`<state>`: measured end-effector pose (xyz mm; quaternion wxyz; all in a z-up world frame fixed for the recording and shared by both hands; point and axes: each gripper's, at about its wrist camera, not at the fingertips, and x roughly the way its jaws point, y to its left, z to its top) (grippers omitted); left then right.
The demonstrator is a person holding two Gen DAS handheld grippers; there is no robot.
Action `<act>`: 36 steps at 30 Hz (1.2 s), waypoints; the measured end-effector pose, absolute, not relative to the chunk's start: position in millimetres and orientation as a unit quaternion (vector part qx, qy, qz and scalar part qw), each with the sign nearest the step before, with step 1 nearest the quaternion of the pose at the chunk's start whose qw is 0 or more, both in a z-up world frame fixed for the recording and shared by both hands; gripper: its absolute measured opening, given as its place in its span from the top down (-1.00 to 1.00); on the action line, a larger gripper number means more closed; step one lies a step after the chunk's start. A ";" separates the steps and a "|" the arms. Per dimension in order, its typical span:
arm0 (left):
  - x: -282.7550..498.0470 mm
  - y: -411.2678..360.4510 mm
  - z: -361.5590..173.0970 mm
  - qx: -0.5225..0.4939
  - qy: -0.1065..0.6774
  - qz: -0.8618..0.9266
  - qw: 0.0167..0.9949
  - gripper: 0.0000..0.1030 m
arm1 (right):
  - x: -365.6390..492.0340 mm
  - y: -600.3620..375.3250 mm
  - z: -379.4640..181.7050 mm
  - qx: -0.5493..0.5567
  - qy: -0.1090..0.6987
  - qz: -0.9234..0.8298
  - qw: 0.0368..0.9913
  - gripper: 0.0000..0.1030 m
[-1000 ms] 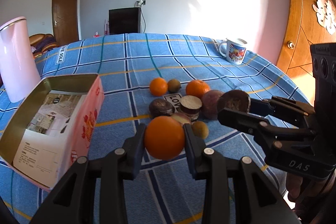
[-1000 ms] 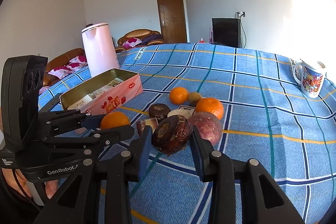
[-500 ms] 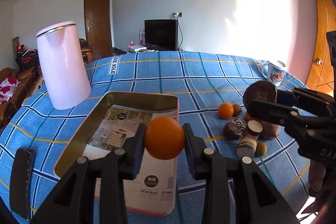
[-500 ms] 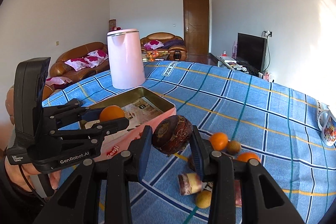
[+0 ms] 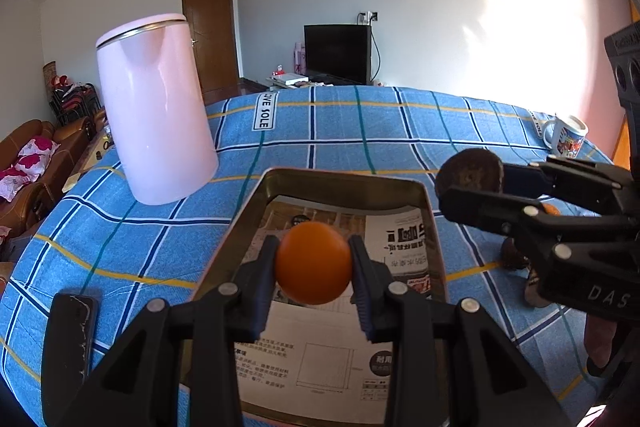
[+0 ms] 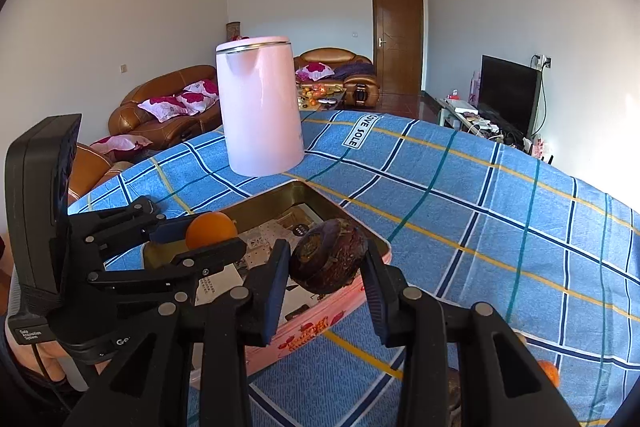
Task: Organize fruits
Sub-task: 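Carry the orange and passion fruit over the pink tin and open both tools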
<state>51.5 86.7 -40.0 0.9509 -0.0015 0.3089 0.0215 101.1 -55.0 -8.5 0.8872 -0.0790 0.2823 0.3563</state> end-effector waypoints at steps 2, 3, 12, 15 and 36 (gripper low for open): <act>53.8 90.4 -42.3 -0.004 0.314 0.024 0.949 0.30 | 103.3 -49.9 -15.2 -0.082 0.289 0.358 0.884 0.27; 55.0 91.9 -43.3 -0.004 0.315 0.025 0.949 0.30 | 104.5 -47.0 -19.0 -0.084 0.293 0.357 0.883 0.27; 62.1 103.5 -51.3 -0.009 0.330 0.032 0.943 0.30 | 109.6 -27.5 -34.3 -0.099 0.309 0.360 0.875 0.26; 64.5 105.2 -54.6 -0.008 0.336 0.034 0.941 0.30 | 109.5 -22.5 -37.9 -0.102 0.314 0.362 0.871 0.26; 30.7 69.8 -31.2 -0.010 0.280 0.008 0.960 -0.32 | 78.0 -91.0 -29.0 -0.083 0.290 0.330 0.895 -0.16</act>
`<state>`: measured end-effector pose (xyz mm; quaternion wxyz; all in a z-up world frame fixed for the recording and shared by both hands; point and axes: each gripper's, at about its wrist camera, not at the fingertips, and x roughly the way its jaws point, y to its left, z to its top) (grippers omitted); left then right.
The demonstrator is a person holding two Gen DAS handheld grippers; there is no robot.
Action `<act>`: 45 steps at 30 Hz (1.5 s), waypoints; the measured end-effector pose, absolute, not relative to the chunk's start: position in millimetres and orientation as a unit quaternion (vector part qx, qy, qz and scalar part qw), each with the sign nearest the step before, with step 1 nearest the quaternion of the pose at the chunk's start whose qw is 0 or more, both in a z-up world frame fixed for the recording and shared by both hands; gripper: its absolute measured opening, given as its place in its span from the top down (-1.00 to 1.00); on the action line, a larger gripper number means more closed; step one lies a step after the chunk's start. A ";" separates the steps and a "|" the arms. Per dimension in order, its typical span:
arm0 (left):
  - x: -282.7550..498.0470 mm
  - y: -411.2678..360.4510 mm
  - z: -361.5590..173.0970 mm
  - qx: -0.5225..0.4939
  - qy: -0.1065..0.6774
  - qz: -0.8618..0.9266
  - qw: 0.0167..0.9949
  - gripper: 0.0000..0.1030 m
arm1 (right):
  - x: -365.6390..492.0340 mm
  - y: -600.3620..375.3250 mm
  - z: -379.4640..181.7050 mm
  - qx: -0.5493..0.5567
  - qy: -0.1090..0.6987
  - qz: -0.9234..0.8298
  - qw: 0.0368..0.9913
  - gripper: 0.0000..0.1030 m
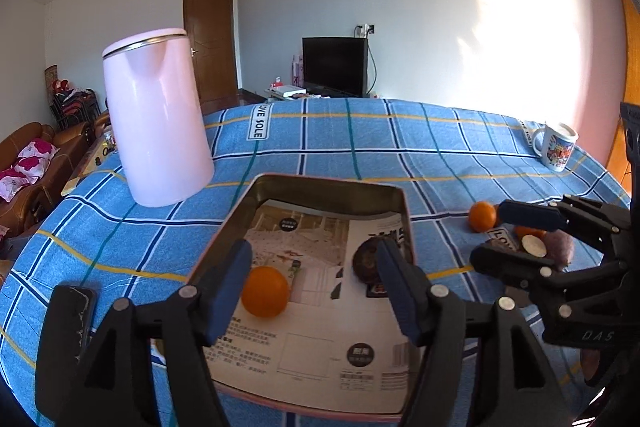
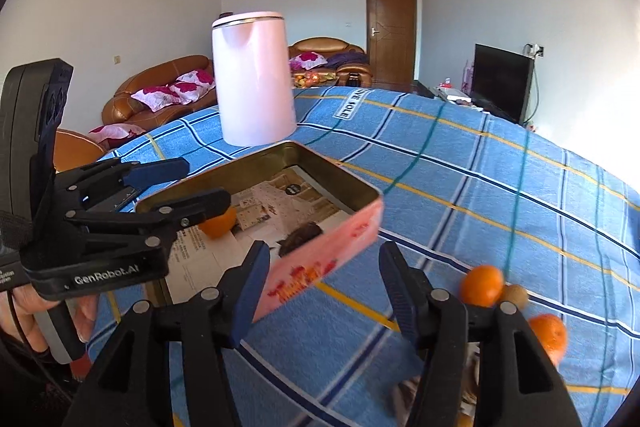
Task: Organize fruits
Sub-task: 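Grasp a layered cake with the left tool while the right tool grasps the purple round fruit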
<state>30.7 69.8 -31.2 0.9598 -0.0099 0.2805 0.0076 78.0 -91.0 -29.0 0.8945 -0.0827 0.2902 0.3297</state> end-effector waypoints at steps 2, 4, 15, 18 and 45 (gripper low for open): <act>29.1 53.4 -29.7 -0.010 0.278 -0.011 0.961 -0.35 | 72.3 -120.0 -26.2 -0.071 0.284 0.306 0.906 -0.19; 28.9 35.4 -30.9 -0.003 0.279 -0.029 0.960 -0.36 | 66.5 -149.7 -25.5 -0.054 0.280 0.279 0.917 -0.20; 40.3 -47.8 -55.8 0.026 0.324 -0.119 0.938 -0.39 | 67.0 -237.7 -45.6 -0.014 0.312 0.179 0.933 -0.30; 44.1 -59.5 -60.5 0.037 0.332 -0.127 0.934 -0.39 | 71.0 -235.3 -49.9 -0.017 0.328 0.179 0.928 -0.30; 70.7 -74.0 -81.0 -0.014 0.412 -0.205 0.888 0.29 | 89.5 -223.9 -70.1 -0.012 0.398 0.211 0.893 -0.03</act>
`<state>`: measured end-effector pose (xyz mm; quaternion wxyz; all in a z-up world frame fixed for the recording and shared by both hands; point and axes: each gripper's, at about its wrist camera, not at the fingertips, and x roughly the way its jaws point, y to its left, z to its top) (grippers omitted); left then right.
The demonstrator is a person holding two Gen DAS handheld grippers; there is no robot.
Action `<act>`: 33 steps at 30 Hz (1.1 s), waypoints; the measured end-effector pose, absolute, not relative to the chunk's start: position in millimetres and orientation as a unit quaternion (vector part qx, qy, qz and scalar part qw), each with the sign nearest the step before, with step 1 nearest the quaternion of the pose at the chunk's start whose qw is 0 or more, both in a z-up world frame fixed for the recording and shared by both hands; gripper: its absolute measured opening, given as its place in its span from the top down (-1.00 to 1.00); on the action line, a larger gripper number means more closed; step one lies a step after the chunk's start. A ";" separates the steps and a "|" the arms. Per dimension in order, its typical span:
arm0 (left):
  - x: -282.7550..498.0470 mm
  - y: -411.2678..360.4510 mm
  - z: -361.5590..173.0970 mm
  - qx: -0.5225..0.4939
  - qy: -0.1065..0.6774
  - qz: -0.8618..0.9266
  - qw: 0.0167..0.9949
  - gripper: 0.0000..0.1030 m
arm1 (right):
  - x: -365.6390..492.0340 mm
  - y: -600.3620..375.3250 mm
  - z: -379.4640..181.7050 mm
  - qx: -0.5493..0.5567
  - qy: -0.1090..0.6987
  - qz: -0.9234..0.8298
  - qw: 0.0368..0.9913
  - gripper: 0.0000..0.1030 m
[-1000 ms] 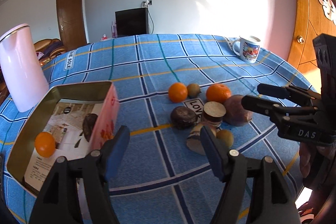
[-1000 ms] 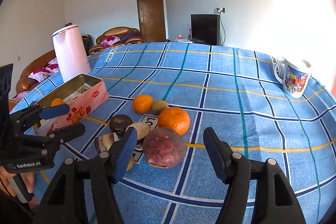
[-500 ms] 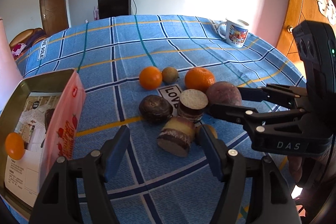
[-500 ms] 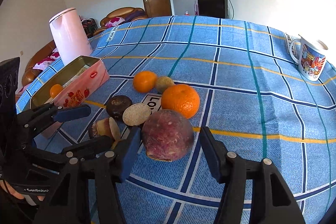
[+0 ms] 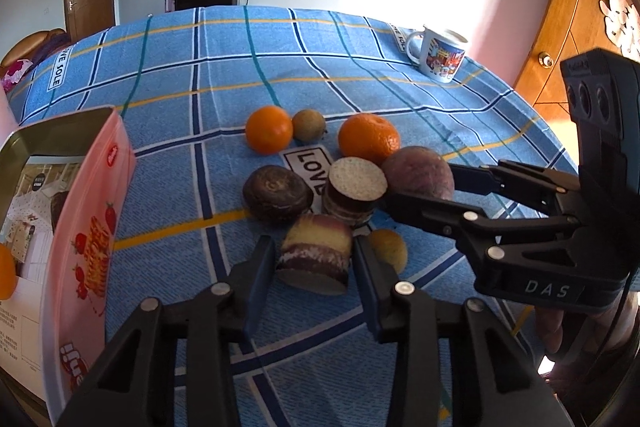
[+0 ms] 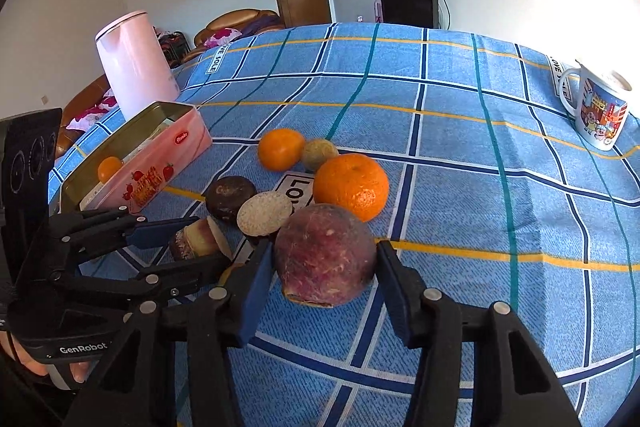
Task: Organize fruits
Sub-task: 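Grasp a layered cake with the left tool while the right tool grasps the purple round fruit, then lift the cake and purple fruit and carry both toward the pink tin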
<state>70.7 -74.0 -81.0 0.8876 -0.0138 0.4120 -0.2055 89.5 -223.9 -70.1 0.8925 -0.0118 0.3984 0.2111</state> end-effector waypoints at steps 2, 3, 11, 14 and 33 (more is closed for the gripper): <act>68.9 -75.0 -80.5 -0.011 0.408 -0.202 0.890 0.29 | 87.8 -224.2 -70.4 -0.011 0.396 0.212 0.893 -0.03; 67.6 -75.3 -79.5 -0.009 0.404 -0.199 0.893 0.29 | 86.7 -224.5 -70.6 -0.010 0.394 0.213 0.894 -0.03; 55.7 -76.2 -70.3 0.015 0.365 -0.171 0.915 0.29 | 77.1 -226.3 -68.0 -0.006 0.373 0.220 0.901 -0.03; 52.4 -76.6 -67.9 0.023 0.353 -0.165 0.921 0.29 | 72.2 -227.3 -64.3 -0.006 0.358 0.218 0.908 -0.03; 35.9 -71.5 -56.7 0.031 0.301 -0.135 0.944 0.29 | 50.7 -226.7 -49.6 -0.012 0.287 0.220 0.932 -0.03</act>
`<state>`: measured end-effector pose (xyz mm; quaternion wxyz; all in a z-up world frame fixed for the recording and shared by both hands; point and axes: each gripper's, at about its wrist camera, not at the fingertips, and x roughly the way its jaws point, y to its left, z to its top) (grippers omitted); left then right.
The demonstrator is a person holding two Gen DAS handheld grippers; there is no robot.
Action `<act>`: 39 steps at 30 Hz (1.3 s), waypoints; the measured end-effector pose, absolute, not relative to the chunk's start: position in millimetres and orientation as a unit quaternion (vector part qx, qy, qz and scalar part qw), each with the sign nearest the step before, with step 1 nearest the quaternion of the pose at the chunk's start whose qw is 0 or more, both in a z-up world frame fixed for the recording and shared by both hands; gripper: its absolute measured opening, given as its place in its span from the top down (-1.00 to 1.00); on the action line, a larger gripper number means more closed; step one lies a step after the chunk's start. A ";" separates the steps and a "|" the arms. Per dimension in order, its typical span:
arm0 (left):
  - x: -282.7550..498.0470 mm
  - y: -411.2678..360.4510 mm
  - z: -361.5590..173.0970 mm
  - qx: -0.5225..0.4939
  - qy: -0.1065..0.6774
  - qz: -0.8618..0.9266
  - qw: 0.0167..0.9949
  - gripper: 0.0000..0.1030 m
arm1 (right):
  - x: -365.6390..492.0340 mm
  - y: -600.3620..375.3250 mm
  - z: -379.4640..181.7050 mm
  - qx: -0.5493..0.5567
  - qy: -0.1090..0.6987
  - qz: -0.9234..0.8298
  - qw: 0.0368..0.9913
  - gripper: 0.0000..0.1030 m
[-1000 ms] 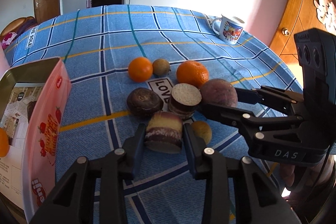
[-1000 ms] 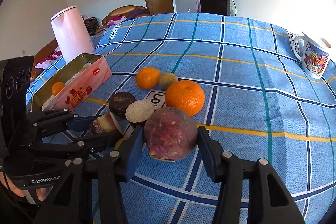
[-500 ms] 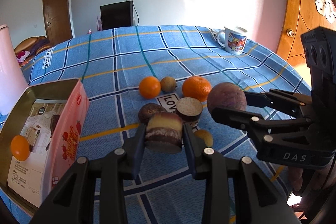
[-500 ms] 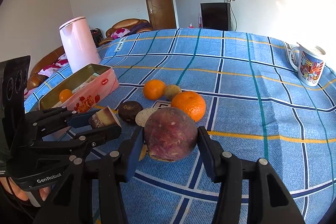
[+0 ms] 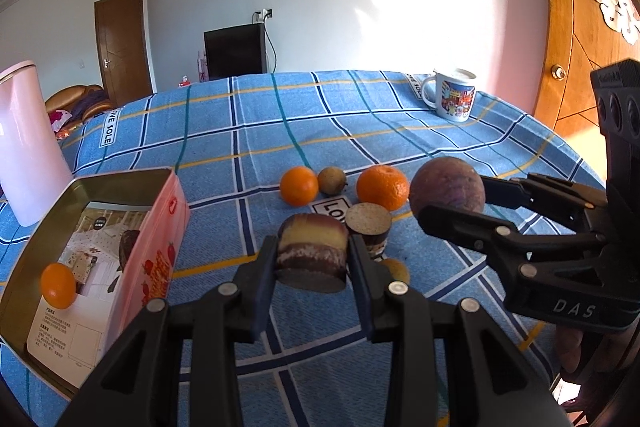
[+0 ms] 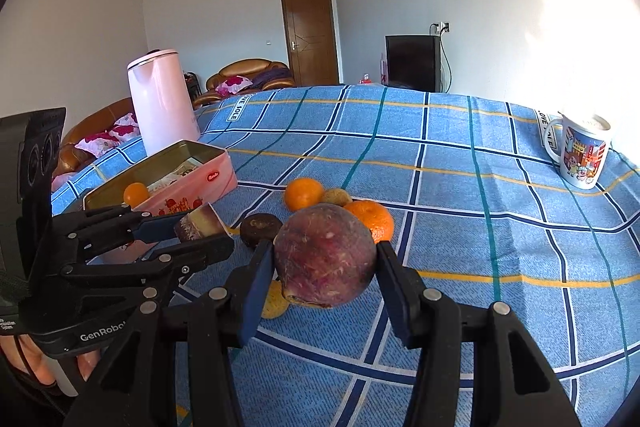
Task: Organize fruits
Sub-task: 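Lift the cake and purple fruit and carry both toward the pink tin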
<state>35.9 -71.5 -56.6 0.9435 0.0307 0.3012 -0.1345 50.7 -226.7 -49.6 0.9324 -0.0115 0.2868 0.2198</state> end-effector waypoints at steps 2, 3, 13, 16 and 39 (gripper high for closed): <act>34.9 -71.2 -55.9 0.031 0.297 -0.133 0.945 0.29 | 48.9 -227.0 -48.6 -0.012 0.281 0.219 0.934 -0.03; 34.4 -71.0 -55.5 0.031 0.295 -0.132 0.946 0.29 | 47.5 -227.1 -48.0 -0.012 0.278 0.219 0.935 -0.03; 28.6 -69.7 -52.8 0.035 0.279 -0.123 0.952 0.29 | 38.2 -227.3 -43.6 -0.020 0.251 0.215 0.943 -0.03; 27.3 -69.0 -51.8 0.036 0.275 -0.120 0.953 0.29 | 36.1 -227.6 -42.5 -0.021 0.245 0.214 0.945 -0.03; 23.1 -47.9 -39.2 0.037 0.247 -0.084 0.965 0.29 | 29.9 -216.0 -27.8 -0.053 0.216 0.206 0.953 -0.03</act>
